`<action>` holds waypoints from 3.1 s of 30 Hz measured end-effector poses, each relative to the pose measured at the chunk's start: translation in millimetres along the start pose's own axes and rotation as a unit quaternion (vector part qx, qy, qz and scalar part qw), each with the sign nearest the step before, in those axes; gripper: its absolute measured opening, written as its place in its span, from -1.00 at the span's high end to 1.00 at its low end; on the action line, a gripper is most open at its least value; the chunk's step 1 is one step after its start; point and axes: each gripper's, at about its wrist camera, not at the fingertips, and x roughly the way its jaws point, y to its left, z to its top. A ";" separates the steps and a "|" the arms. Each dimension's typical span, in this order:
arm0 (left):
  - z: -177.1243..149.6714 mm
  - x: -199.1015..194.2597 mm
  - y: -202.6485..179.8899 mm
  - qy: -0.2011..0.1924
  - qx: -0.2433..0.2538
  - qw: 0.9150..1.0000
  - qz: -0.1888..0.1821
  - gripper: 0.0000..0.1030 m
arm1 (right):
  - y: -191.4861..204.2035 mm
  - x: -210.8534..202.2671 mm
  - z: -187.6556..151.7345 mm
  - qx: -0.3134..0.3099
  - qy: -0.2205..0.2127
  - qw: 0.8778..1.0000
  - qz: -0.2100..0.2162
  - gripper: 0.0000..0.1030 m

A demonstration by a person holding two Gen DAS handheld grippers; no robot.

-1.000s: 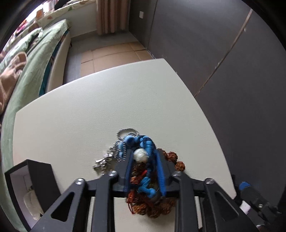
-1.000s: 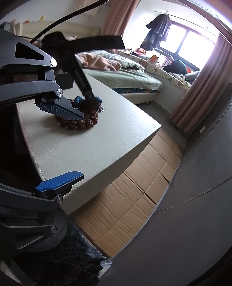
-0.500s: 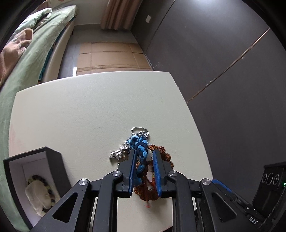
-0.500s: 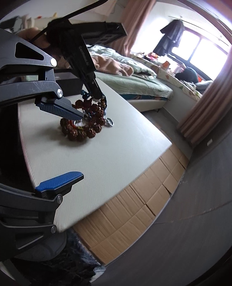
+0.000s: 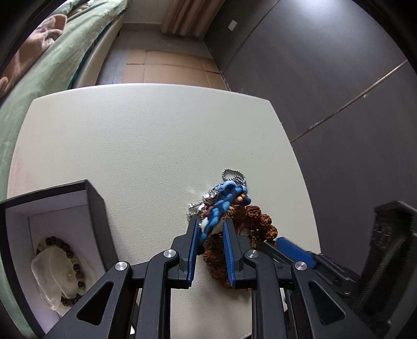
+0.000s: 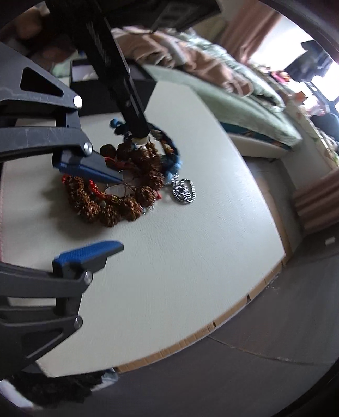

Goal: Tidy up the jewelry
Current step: 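Grasp the blue braided cord with the left tool while the right tool grasps the brown bead bracelet, then pull the blue cord and brown bracelet apart, lifting both tools, then drop the blue cord into the box with the left tool while the right tool lowers the brown bracelet in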

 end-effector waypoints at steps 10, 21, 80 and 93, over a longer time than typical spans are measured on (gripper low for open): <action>-1.7 5.0 -1.6 -0.002 0.014 1.000 -0.018 0.84 | -28.2 -7.2 -7.8 0.039 -0.007 0.999 0.030 0.63; 17.3 -8.6 -25.5 -0.031 0.035 0.999 -0.003 0.89 | -29.9 -44.2 -12.4 0.057 -0.042 0.994 0.083 0.63; 5.4 -120.5 -0.4 -0.097 0.064 0.993 -0.014 0.78 | 47.4 -117.9 -6.1 0.011 -0.098 0.978 0.183 0.63; -26.2 -122.4 74.5 -0.092 0.000 0.996 -0.012 0.78 | 83.8 -99.7 -20.9 -0.009 -0.075 0.981 0.178 0.63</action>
